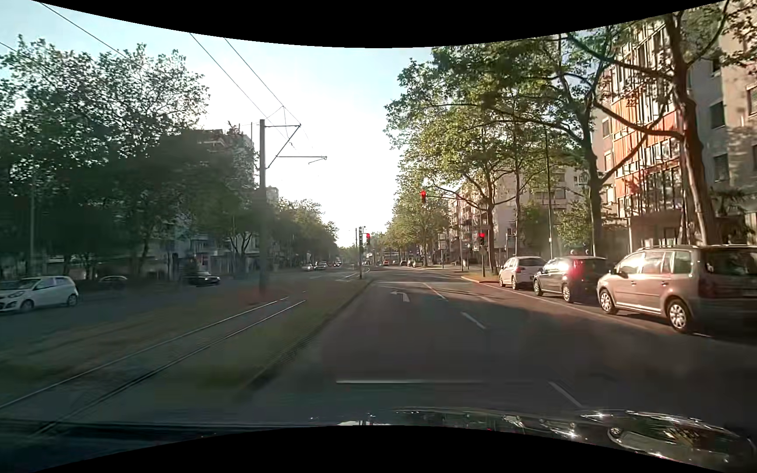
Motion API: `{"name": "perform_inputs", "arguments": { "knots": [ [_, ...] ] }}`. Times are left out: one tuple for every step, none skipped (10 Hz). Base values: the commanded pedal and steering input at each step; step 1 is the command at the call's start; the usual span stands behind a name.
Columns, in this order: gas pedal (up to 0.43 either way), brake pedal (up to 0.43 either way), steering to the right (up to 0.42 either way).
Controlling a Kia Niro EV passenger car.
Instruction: Follow the waypoints while adhering to traffic rules and regulations
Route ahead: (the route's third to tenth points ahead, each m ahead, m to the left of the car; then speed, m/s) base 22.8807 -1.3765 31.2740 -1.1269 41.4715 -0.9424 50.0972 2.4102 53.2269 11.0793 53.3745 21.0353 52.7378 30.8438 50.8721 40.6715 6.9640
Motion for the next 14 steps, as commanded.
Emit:
{"name": "perform_inputs", "arguments": {
  "knots": [
    [0.0, 0.195, 0.006],
    [0.0, 0.195, 0.006],
    [0.0, 0.189, 0.006],
    [0.0, 0.183, 0.006],
    [0.0, 0.183, 0.006],
    [0.0, 0.183, 0.006],
    [0.0, 0.177, 0.006],
    [0.0, 0.183, 0.006],
    [0.0, 0.177, 0.005],
    [0.0, 0.177, 0.005],
    [0.0, 0.177, 0.004],
    [0.0, 0.171, 0.004],
    [0.0, 0.159, 0.004],
    [0.0, 0.152, 0.004]
  ]
}}
